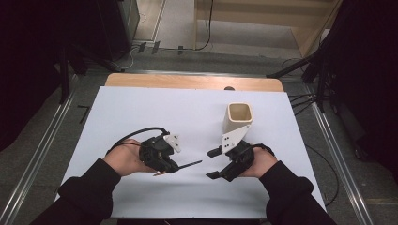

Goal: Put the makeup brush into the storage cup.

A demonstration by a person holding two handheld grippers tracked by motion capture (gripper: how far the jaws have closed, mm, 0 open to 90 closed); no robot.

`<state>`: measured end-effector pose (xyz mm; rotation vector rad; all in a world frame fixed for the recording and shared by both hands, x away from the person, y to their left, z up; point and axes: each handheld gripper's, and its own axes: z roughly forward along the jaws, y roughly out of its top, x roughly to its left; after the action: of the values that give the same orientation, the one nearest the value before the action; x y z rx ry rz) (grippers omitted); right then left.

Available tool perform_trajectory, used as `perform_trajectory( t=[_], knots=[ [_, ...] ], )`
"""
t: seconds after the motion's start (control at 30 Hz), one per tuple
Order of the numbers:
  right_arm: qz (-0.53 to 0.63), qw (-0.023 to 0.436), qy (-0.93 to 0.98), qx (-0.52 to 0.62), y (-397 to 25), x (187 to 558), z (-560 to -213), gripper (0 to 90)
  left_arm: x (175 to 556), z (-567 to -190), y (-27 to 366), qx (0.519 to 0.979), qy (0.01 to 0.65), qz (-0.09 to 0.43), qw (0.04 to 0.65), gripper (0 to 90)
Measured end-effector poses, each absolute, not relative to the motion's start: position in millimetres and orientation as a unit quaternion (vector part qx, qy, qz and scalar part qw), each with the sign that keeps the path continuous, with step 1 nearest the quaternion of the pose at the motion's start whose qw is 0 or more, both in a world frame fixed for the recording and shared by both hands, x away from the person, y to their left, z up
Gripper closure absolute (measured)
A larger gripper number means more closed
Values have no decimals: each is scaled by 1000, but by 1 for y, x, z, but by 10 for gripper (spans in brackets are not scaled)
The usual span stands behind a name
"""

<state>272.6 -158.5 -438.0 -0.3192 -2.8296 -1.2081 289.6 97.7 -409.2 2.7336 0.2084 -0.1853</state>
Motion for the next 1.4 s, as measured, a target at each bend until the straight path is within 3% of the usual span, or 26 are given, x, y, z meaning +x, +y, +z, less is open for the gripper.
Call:
perform_trajectory(
  t=[0.33,0.87,1.13,1.4],
  knots=[
    [-380,28,-920,-91,-145,275,-444,315,286,-412,91,980,61,-64,181,843],
    [-365,38,-927,-84,-123,278,-450,473,284,-414,82,982,52,-66,170,843],
    [-356,49,-930,-76,-116,276,-454,670,282,-416,78,982,47,-68,170,843],
    [-351,62,-932,-61,-112,275,-457,806,279,-419,73,982,38,-75,172,843]
  ],
)
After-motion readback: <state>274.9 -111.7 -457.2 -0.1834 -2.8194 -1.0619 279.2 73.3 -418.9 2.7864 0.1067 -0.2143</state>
